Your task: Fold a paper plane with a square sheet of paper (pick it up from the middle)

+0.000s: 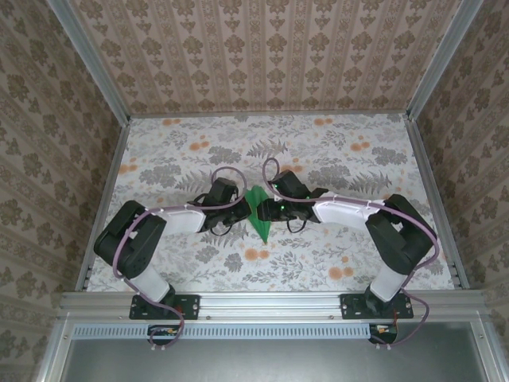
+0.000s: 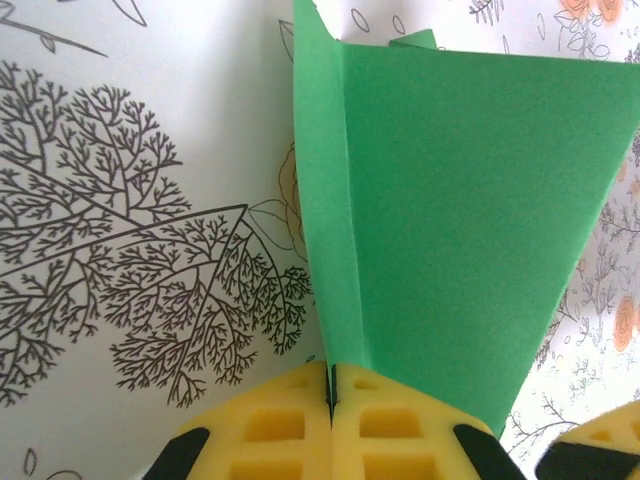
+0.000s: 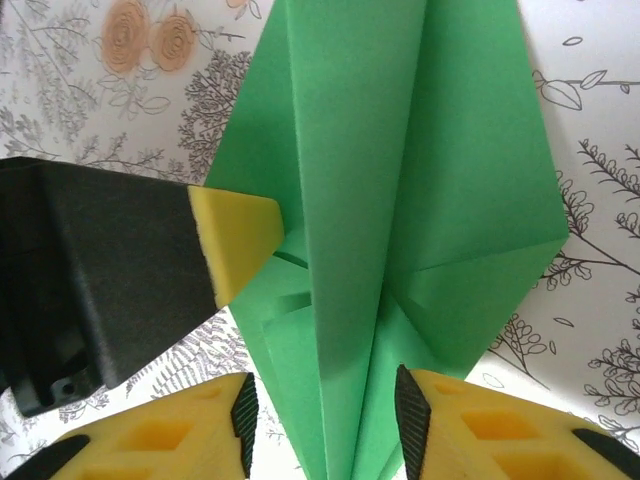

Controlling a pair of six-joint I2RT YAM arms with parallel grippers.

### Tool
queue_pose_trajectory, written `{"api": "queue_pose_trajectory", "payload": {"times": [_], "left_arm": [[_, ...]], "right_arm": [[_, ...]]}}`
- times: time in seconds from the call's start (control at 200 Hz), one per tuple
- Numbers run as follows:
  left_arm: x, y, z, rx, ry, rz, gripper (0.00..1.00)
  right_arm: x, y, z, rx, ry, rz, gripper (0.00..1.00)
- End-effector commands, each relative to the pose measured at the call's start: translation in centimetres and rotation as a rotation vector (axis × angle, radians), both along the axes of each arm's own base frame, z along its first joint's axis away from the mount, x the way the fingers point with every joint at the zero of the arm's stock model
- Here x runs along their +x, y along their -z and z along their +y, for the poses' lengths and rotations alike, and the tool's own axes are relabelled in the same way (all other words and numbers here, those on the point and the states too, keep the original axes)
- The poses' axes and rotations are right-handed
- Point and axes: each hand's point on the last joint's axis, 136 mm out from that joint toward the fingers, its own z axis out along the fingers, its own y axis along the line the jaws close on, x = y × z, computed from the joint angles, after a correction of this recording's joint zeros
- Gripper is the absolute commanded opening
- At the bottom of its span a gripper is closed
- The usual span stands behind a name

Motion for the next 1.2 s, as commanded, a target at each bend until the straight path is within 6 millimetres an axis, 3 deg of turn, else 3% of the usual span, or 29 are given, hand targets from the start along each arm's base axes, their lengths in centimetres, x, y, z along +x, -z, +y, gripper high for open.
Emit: {"api": "queue_pose_trajectory", "payload": {"times": [0.0,0.175,0.48,0.83,1.19], "left_arm": [[0.5,-1.0,0.0,-0.030,-0.016,-0.025,0.00],[0.5,-0.8,0.0,-0.038,-0.014,-0.020,0.00],[0.6,-1.0,-0.1,-0.049,-0.013,-0.019,0.00],[0.7,-1.3,-0.4,-0.071,-0.004,-0.022,0.00],[0.7,-1.5,-0.6,-0.083,-0.002,-0.022,0.00]], "right_arm": [[0.2,0.9,-0.1,-0.054,0.005,0.026,0.47],[0.2,1.7,-0.1,-0.085,-0.006,0.041,0.54],[-1.0,2.2,1.8,-0.038,-0.080,0.083,0.48],[-1.5,2.4,2.1,-0.047,-0.101,0.074,0.59],[-0.6,3.3,0.7,-0.169,-0.038,0.055,0.47]]}}
